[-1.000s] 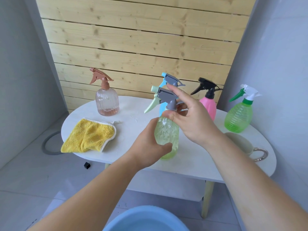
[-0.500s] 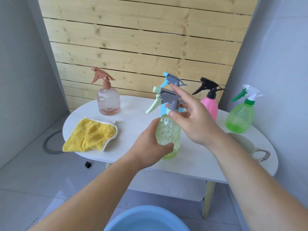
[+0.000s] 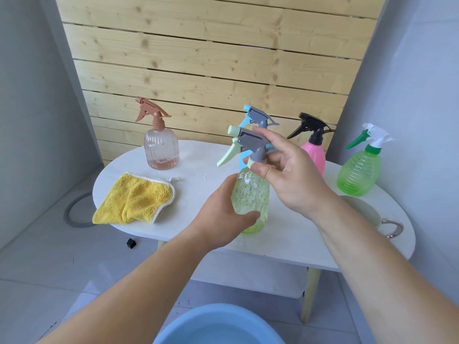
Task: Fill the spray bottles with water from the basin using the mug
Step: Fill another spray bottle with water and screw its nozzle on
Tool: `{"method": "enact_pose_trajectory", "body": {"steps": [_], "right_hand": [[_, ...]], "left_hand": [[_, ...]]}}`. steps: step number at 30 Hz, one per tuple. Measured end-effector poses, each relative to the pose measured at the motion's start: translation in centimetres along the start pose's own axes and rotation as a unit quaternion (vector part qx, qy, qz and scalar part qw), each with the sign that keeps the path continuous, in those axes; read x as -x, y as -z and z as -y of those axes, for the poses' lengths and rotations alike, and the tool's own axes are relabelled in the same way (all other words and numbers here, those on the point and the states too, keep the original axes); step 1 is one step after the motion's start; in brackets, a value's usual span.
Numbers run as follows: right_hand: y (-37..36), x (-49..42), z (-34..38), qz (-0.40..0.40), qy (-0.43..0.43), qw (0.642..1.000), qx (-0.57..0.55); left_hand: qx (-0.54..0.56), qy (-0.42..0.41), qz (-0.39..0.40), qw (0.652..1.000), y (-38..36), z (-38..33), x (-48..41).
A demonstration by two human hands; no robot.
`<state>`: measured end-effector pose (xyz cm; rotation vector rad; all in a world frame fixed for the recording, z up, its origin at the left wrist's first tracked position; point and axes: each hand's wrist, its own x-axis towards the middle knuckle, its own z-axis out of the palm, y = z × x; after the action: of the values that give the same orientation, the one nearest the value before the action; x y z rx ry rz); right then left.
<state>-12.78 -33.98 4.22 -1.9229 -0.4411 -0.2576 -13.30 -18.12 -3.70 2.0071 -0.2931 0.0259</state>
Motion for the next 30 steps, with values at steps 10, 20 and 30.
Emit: {"method": "enact_pose_trajectory", "body": {"steps": [10, 20, 30], "right_hand": [[-1.4, 0.4, 0.1, -0.068, -0.012, 0.997, 0.031], [-0.9, 2.8, -2.0, -0.066, -0.107, 0.992, -0.024], [-2.8, 4.3, -4.5, -0.022, -0.224, 0.971, -0.075]], "left_hand": [[-0.023, -0.002, -0.013, 1.000, 0.0, -0.2, 0.2], [-0.020, 0.078, -0.008, 0.997, -0.4, -0.1, 1.1], [-0.013, 0.072, -0.048, 0.996, 0.0, 0.7, 1.2]]}}
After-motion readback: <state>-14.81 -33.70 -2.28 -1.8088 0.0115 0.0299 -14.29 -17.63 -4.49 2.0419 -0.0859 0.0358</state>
